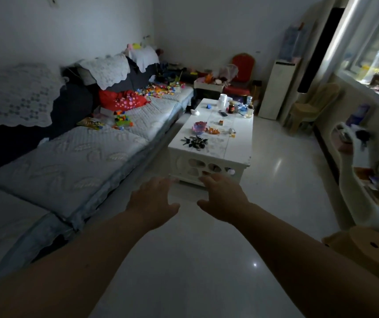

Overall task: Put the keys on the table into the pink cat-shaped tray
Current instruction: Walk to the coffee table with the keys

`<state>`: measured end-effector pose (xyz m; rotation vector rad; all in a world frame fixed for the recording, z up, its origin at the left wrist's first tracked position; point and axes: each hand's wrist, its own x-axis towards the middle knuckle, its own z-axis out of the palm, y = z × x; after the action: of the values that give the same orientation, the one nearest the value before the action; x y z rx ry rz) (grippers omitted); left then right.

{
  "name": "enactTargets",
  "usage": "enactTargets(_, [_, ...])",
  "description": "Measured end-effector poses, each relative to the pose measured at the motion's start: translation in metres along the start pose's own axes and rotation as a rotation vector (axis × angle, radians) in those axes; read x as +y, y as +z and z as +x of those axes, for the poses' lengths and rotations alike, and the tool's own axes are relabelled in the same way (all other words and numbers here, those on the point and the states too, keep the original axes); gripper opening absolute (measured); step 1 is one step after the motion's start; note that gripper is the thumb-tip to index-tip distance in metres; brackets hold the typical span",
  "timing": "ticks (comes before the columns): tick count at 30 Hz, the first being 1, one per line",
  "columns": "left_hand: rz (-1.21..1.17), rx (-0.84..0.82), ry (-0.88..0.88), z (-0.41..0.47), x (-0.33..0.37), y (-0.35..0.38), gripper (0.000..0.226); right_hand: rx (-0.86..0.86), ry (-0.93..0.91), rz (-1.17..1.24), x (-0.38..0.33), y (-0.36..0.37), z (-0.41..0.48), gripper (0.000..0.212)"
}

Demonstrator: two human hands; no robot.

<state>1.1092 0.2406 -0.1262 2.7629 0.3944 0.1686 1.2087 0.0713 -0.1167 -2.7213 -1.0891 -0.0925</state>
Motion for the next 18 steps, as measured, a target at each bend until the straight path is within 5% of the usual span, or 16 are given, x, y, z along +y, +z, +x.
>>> enactTargets(18, [0.079, -0.254, -0.018, 0.350, -0.201, -0.001, 0.070, -0.207, 0.085, -0.007, 0.017, 0.095, 0.377, 0.063])
